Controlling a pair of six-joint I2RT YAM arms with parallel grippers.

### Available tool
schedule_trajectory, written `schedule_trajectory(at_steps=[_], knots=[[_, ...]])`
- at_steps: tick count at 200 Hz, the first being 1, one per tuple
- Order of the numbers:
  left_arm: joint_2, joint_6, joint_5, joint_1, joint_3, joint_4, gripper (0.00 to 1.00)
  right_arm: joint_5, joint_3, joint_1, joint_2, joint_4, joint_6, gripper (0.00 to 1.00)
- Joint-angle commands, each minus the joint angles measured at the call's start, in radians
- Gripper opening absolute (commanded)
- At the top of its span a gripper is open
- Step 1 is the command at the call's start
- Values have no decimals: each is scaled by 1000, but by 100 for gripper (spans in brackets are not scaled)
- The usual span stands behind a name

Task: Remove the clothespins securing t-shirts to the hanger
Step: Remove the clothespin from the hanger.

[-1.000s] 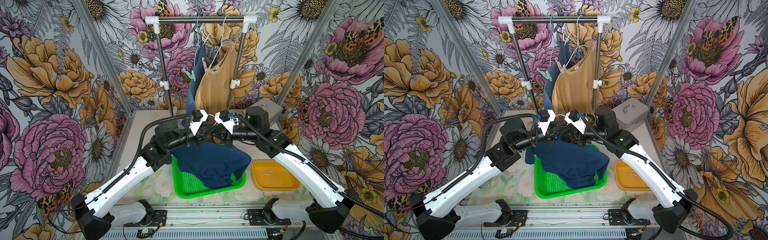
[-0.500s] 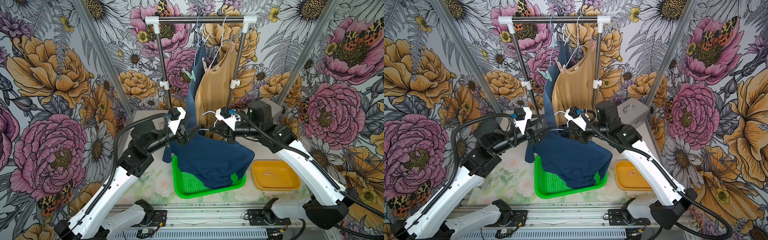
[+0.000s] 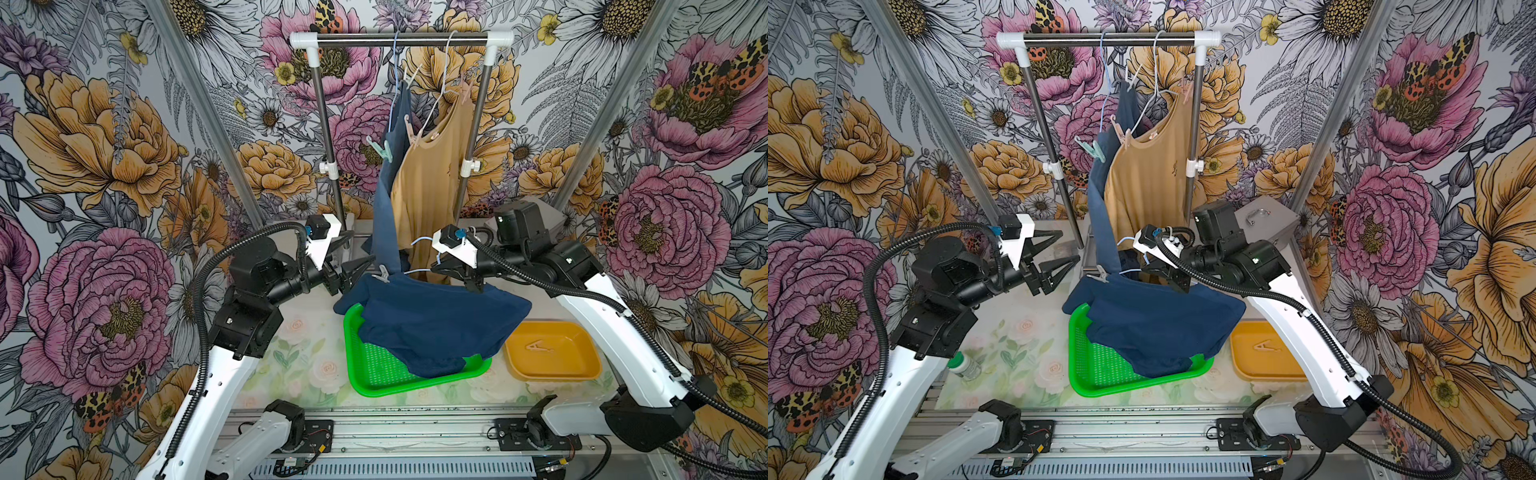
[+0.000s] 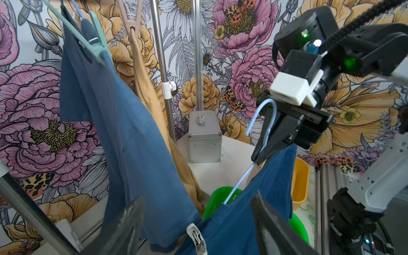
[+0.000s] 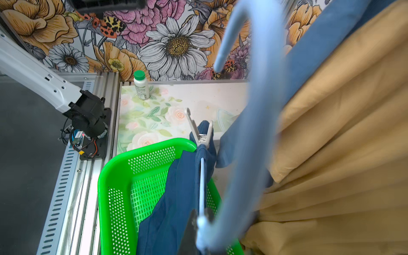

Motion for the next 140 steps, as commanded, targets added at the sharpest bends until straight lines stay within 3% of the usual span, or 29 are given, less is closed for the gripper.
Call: schedule_trajectory(at_steps=[1,33,59,97,140], knots=[[-42,104,86,14,-52,-48,79,29,-40,11,-26,-20,-80,0],[-78,252,206,54,-164,-55,80,54,-98,29,-45,-20,-131,0],[-85,373,196,49,-223,-101,80,73,-134,45,-58,-20,-153,0],[-59,584,12,-56,-260,-187,79,93,-165,71,-77,-22,-165,0],[57,683,-117,-176,-252,-241,79,130,-178,101,-81,-36,-189,0]])
